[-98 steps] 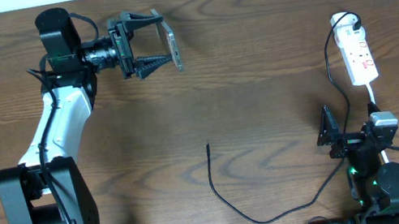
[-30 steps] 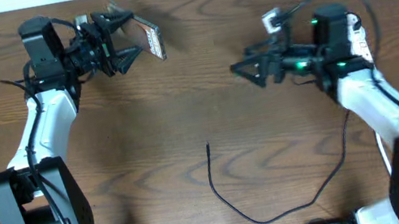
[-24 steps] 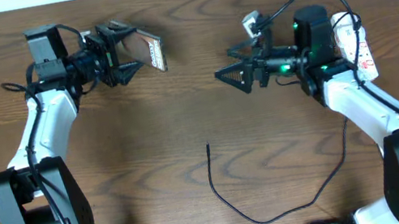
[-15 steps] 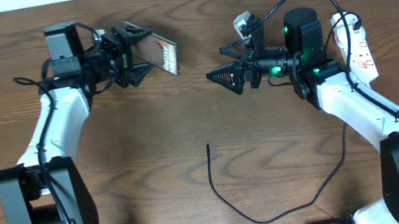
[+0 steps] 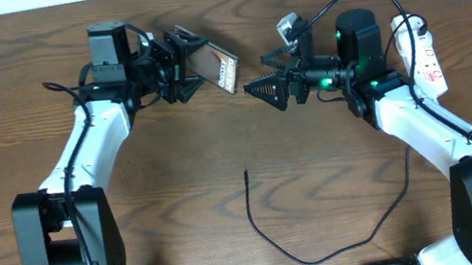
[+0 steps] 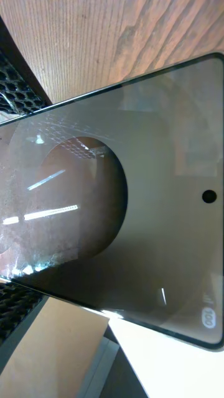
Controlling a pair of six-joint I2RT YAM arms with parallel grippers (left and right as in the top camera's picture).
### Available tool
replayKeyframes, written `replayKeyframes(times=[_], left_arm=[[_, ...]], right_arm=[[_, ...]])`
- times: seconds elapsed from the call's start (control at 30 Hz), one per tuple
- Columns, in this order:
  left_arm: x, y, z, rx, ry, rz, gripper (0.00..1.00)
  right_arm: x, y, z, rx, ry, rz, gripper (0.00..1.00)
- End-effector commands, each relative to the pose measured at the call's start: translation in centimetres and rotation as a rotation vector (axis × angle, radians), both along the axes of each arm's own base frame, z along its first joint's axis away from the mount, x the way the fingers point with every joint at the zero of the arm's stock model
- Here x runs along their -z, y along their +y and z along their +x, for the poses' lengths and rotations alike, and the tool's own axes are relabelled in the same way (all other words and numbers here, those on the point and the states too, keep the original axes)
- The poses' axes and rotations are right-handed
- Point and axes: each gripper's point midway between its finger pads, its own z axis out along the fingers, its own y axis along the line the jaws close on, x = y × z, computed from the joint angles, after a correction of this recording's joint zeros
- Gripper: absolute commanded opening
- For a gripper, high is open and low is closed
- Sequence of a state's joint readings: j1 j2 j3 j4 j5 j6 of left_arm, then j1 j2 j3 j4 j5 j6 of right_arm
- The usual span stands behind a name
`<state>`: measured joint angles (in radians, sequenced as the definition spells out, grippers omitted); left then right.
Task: Plug charger to phone and switch on socket
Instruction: 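Move the phone toward center while right gripper approaches it, then grasp the phone with the right gripper and release the left gripper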
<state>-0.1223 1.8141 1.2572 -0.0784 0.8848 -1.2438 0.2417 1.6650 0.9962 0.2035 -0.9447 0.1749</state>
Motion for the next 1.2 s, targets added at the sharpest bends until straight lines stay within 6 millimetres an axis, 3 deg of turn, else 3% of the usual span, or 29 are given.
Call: replayKeyframes(times=[0.0,0.13,0.63,0.83,1.17], left_arm=[[-1.0,-1.2,-0.1,-0.008,0.006,-0.014,0.07],[-1.1,-2.2,-0.3,-0.014,0.024,-0.022,0.08],[-2.2,-4.7,-0.9,0.008,0.047,-0.084,0.07],[-2.2,-5.8,-1.5,0.039,0.05,-0.09,0.07],[-2.2,-7.2,-2.4,0.073,0.052,-0.089,0.07]], right_arm=[[-0.4,-0.1,0.8,0.038,0.007,0.0,0.99],[0.0,-0.7,2.0,0.15,0.123,0.019,0.99],[0.6,1.4,1.8,0.188,0.104,-0.028,0.99],[0.7,1.2,2.0,0.203,0.101,-0.034,0.77],[0.7,1.2,2.1,0.21,0.101,-0.037,0.7]])
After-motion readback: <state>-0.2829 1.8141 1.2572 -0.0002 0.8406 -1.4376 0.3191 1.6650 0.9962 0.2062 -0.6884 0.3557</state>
